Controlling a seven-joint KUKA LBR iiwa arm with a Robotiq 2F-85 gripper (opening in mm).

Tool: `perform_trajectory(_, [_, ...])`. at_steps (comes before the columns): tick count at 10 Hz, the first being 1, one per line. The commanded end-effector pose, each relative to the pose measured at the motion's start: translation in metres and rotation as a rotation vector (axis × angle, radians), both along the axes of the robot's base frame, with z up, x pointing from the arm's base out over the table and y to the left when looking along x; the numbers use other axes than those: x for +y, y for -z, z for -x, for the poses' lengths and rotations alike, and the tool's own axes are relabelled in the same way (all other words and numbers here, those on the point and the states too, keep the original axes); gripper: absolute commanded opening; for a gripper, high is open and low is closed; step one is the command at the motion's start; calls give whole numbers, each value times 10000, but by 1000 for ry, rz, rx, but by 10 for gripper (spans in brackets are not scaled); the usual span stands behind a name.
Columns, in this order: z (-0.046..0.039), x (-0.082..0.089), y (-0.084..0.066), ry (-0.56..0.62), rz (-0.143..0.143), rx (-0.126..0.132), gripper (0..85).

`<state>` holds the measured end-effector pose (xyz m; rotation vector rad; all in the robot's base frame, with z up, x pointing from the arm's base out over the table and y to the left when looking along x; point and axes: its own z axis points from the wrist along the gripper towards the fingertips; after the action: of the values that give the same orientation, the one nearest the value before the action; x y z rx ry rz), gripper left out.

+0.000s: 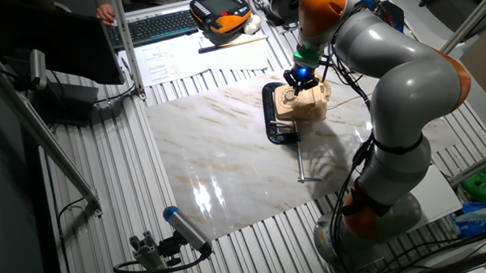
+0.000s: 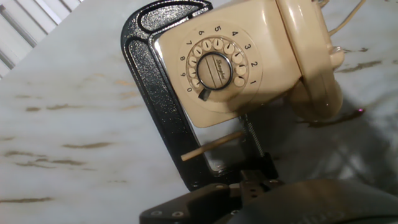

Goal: Dial a number on an old rotary phone

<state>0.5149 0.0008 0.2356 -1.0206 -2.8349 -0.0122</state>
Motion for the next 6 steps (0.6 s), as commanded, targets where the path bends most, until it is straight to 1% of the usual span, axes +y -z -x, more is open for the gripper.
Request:
perform_trajectory(1, [0, 0, -1, -1, 7, -2, 0])
perform_trajectory(2, [0, 0, -1, 4, 9, 6, 0])
perform_trajectory(3, [0, 0, -1, 10, 2, 14, 0])
perform_trajectory(4, [0, 0, -1, 10, -9, 30, 0])
perform_trajectory(5, [0, 0, -1, -3, -25, 40, 0])
perform_trajectory(6, [0, 0, -1, 0, -5, 30, 0])
